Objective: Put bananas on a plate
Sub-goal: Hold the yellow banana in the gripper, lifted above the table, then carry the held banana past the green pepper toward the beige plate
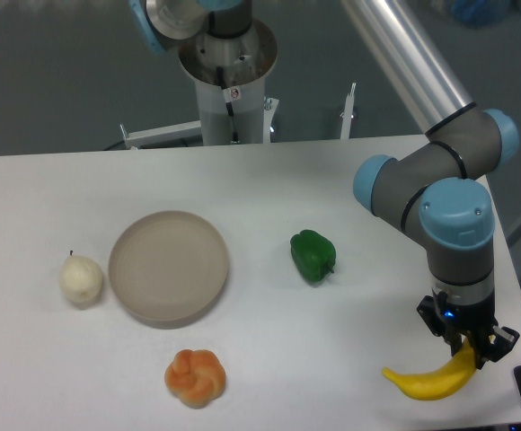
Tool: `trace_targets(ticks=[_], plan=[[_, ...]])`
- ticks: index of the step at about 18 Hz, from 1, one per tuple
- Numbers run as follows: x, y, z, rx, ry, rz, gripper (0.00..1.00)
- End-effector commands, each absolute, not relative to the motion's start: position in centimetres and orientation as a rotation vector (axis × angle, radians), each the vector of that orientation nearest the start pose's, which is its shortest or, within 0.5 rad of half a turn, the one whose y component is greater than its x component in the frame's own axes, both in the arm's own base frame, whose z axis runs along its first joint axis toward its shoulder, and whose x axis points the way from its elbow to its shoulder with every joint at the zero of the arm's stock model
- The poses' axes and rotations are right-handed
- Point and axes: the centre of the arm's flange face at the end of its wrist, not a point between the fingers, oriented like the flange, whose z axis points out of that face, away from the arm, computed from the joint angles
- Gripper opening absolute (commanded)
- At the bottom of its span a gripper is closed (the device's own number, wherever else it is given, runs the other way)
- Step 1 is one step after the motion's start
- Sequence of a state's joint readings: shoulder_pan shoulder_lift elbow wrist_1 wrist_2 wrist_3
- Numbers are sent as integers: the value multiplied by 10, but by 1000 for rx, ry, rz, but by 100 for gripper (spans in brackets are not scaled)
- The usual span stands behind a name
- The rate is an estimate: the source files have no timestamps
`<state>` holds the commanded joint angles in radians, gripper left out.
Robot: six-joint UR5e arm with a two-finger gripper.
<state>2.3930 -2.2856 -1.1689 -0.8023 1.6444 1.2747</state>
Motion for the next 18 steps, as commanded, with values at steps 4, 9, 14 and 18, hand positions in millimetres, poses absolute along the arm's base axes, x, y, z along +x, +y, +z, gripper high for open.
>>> trace_targets(ticks=[4,9,14,18], plan=[[-490,626,321,-2834,628,640,23],[-487,625,325,-2830,632,645,23],[-481,626,340,-2815,628,662,23],[-443,630,358,-2805,628,644,23]])
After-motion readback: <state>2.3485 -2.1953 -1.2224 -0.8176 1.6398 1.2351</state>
